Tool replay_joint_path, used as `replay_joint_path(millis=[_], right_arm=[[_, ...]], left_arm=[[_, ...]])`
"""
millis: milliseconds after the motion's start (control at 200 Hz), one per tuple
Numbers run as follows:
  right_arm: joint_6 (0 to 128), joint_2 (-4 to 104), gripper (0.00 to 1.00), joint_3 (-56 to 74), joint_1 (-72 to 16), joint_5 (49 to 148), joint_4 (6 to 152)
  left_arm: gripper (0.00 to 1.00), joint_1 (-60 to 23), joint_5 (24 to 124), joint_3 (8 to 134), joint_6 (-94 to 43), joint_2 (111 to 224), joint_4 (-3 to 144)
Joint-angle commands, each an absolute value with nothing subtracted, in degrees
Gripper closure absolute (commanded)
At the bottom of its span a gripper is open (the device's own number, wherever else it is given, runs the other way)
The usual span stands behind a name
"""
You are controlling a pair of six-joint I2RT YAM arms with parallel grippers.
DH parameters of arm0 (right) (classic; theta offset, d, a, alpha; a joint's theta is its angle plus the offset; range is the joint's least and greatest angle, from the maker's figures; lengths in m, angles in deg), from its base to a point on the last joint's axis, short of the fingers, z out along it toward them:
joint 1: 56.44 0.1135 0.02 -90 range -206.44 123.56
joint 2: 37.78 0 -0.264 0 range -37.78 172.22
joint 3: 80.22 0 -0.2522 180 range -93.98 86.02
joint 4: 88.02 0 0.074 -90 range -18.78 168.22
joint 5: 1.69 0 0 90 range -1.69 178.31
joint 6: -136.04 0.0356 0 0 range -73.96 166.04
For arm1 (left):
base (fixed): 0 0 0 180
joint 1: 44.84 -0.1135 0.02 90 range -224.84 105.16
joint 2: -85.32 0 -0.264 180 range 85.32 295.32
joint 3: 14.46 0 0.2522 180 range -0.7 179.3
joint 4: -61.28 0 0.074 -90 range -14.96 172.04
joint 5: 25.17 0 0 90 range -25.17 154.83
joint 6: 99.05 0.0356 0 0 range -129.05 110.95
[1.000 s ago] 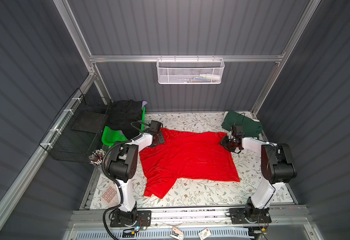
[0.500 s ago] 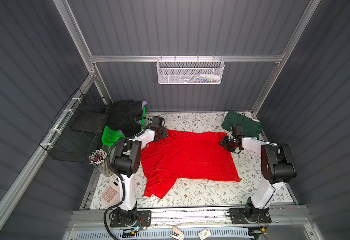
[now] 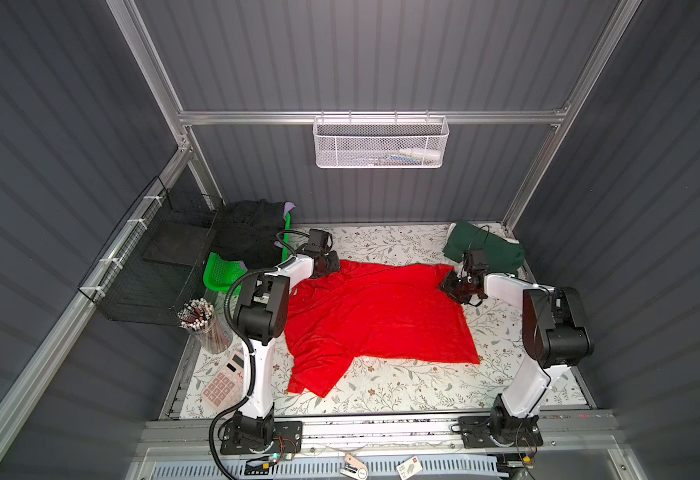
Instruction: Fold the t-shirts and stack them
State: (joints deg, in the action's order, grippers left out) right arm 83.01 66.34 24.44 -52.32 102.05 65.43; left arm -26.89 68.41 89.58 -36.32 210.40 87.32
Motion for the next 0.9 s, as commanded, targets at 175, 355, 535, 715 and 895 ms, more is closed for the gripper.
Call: replay_joint_path(millis=[175,355,535,715,895], right_arm=[[79.49,61.84,0.19,22.19,-50.29,100.03,61.30],[77.83,59.11,0.02,20.62,-45.80,95.37,58.56],[78.03,58.70,0.01,19.67,-42.82,95.64,59.19],[79.40,58.76,0.01,19.46,-42.74,96.58,59.15],[79.62,57.96,0.01,20.53,-42.73,95.97,58.89]], left_arm=[[0.12,-22.04,44.60,87.56,-24.02,201.62,92.19],[0.06,-24.72,41.19,82.47,-26.95,196.60,91.92],[0.10,-25.81,42.57,81.62,-29.17,197.41,93.23],[0.30,-27.43,45.86,80.78,-31.37,199.16,92.04],[0.42,-28.81,50.18,80.93,-33.53,201.83,91.14]])
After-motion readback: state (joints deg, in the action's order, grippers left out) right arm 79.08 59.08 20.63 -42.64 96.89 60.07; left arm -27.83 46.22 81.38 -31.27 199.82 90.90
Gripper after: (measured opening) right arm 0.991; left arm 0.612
